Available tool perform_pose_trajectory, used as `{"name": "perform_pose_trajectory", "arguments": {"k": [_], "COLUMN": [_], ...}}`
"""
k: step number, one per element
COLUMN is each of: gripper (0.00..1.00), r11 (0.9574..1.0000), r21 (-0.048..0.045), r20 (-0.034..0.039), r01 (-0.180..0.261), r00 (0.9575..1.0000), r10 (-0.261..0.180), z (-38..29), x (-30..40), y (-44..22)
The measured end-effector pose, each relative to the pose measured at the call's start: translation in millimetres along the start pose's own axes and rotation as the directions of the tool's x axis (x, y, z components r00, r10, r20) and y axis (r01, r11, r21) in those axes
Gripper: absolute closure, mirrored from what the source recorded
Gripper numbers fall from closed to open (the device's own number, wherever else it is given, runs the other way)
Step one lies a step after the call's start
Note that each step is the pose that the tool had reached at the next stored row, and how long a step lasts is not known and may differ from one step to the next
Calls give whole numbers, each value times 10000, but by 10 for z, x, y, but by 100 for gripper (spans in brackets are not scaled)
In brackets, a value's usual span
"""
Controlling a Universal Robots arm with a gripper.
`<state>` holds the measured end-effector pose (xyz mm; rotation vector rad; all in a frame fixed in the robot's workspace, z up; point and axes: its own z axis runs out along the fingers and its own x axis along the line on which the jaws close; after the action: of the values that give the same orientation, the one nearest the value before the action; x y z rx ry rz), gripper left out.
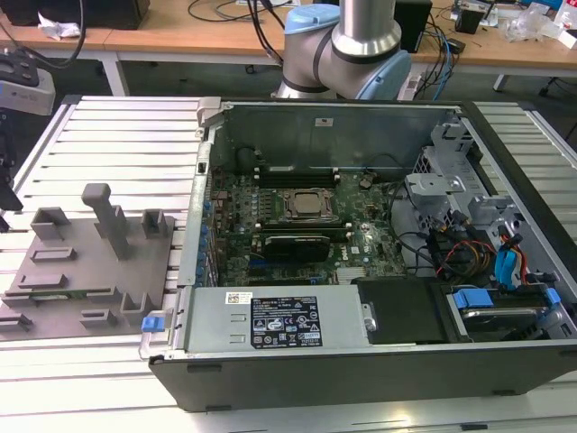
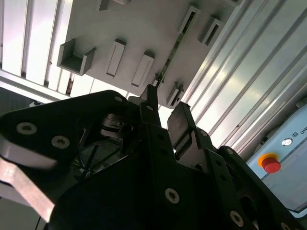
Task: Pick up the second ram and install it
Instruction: 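Pick up the second ram and move it above second insertion slot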
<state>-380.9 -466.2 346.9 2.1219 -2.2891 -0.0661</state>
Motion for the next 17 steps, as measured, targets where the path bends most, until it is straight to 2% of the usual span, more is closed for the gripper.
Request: {"name": "perform_pose_trajectory", "arguments": {"k": [8,17], "gripper": [64,64], "r11": [10000,10000], "r21": [-1,0], "r20": [-1,-1], "r01": [16,29], "r00": [10000,10000], "r10": [-16,-29], "z": [102,170], "x": [1,2], "y": [-5,-8]}}
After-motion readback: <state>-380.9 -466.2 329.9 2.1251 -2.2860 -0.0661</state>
